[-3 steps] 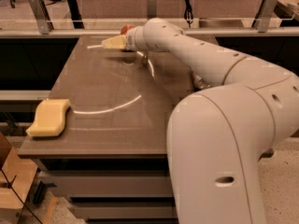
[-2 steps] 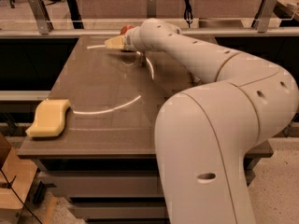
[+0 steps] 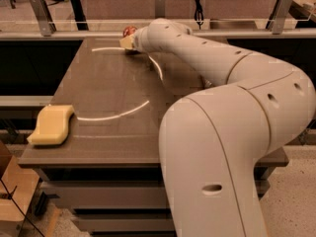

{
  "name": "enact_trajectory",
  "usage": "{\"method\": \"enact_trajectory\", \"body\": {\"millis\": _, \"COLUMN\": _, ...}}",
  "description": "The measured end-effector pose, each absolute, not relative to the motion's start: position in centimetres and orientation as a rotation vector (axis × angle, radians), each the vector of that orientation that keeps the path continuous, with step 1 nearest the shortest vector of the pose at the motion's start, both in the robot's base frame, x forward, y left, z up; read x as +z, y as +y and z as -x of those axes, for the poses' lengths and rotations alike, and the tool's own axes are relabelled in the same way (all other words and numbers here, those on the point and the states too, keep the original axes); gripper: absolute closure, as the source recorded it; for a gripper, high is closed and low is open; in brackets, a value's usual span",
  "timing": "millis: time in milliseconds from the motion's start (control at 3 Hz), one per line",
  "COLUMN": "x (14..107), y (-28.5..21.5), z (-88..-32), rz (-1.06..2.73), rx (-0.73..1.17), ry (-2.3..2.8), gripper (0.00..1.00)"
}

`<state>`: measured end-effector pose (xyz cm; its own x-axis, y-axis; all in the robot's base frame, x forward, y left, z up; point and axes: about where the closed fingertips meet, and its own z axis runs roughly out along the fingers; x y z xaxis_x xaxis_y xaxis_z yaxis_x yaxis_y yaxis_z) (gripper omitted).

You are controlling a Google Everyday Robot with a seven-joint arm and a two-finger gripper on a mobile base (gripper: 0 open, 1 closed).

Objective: Move coke can near sponge

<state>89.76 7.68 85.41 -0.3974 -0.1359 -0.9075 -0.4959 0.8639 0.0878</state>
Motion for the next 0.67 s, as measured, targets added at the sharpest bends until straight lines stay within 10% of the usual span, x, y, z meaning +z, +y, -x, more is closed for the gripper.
{"method": "enact_trajectory", "body": {"millis": 667, "x": 93.8, "y": 1.8, "z": -85.4, "rz": 0.557, "rx": 0.51, "ry": 1.828, "gripper": 1.0}}
